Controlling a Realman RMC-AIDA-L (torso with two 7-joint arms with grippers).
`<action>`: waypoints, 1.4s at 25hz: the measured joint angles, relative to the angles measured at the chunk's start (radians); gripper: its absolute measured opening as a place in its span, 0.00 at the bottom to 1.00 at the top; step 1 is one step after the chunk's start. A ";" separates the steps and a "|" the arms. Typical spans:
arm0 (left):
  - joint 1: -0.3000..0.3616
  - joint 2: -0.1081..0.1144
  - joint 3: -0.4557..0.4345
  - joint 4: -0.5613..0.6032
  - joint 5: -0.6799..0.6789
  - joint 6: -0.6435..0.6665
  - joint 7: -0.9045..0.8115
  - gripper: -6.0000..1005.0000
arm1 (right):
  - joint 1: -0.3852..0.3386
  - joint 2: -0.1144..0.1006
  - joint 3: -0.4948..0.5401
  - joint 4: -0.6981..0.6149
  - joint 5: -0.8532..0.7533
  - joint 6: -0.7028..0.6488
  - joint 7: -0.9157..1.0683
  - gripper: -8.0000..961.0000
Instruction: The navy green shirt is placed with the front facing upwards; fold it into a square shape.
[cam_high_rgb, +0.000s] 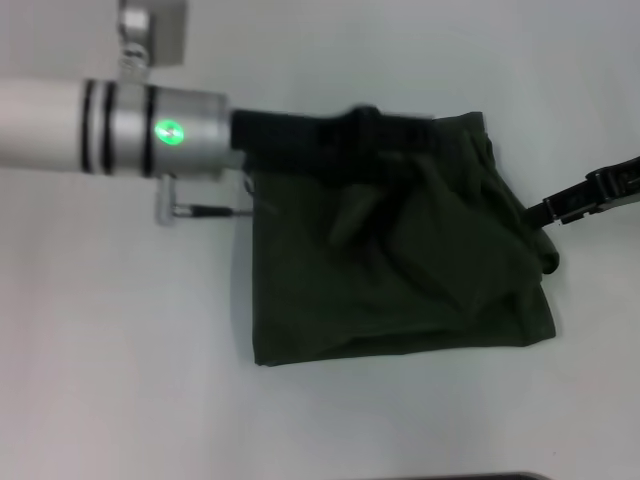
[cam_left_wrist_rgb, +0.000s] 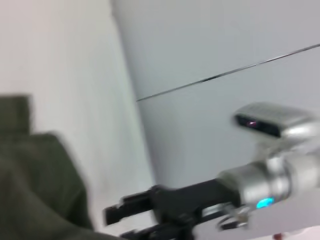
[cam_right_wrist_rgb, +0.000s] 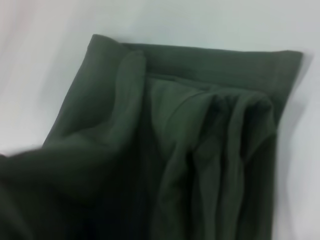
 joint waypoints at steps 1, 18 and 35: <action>0.017 0.006 -0.003 0.041 -0.017 0.034 -0.007 0.50 | 0.000 0.000 0.000 0.000 0.000 0.000 0.000 0.71; 0.225 0.147 0.005 0.208 -0.107 0.422 0.004 0.91 | 0.027 -0.070 0.067 -0.004 0.109 -0.068 0.017 0.71; 0.285 0.177 0.010 0.423 0.269 0.344 -0.116 0.90 | 0.199 -0.025 -0.088 0.026 0.141 -0.063 0.118 0.71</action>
